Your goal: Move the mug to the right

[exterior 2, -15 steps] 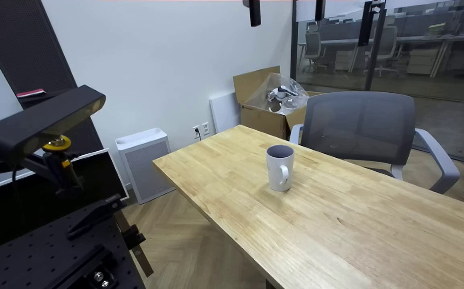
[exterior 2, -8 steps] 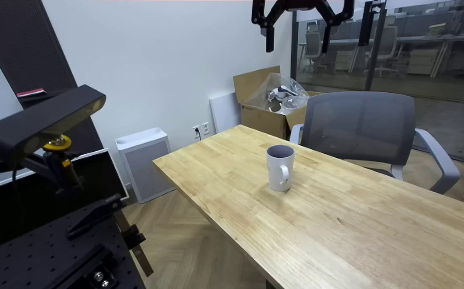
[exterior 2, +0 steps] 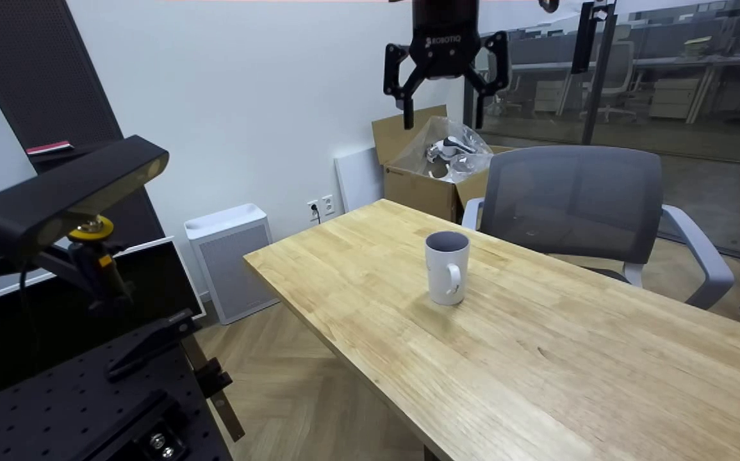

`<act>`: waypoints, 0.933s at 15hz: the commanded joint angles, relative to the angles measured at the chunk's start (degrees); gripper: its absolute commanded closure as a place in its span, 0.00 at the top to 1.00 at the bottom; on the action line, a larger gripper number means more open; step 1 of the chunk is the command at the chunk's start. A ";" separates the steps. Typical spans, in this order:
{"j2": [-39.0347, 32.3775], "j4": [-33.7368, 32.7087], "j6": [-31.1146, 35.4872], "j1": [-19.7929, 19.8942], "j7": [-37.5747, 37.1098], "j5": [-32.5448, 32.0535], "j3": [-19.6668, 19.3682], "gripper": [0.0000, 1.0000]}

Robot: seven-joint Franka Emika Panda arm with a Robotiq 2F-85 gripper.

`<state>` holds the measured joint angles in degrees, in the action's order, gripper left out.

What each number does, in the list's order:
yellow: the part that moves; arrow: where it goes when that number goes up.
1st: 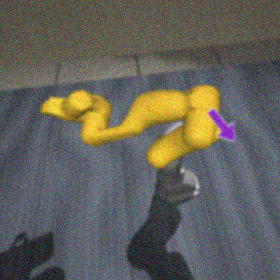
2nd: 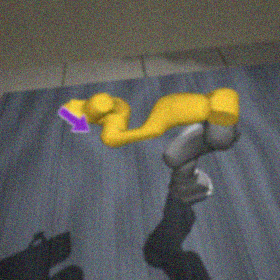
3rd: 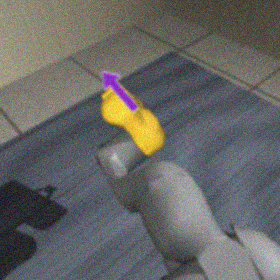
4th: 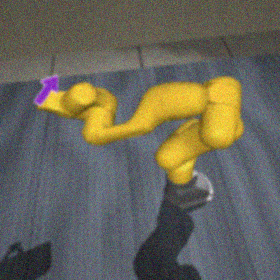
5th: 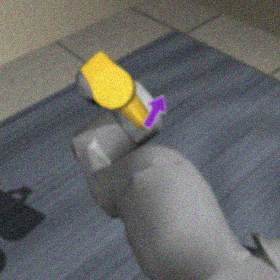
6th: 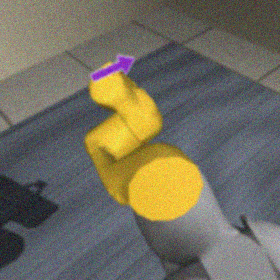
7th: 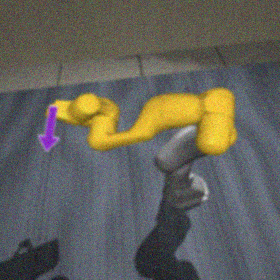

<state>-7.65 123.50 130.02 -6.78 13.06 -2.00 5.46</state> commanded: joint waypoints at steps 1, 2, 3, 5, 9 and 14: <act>-5.78 -5.22 -1.79 -2.14 -5.58 -4.07 1.62 1.00; -6.95 -5.94 -1.92 -2.75 -6.32 -4.67 1.98 1.00; -8.19 -6.73 -2.03 -3.45 -6.98 -5.23 2.32 1.00; -10.40 -8.28 -2.39 -4.58 -7.58 -5.89 2.87 1.00; -14.11 -11.36 -2.32 -6.03 -7.02 -5.75 3.72 1.00; -16.53 -14.19 1.46 -6.48 -6.20 -5.42 4.21 1.00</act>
<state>-22.37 112.46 130.87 -13.04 7.85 -6.78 9.41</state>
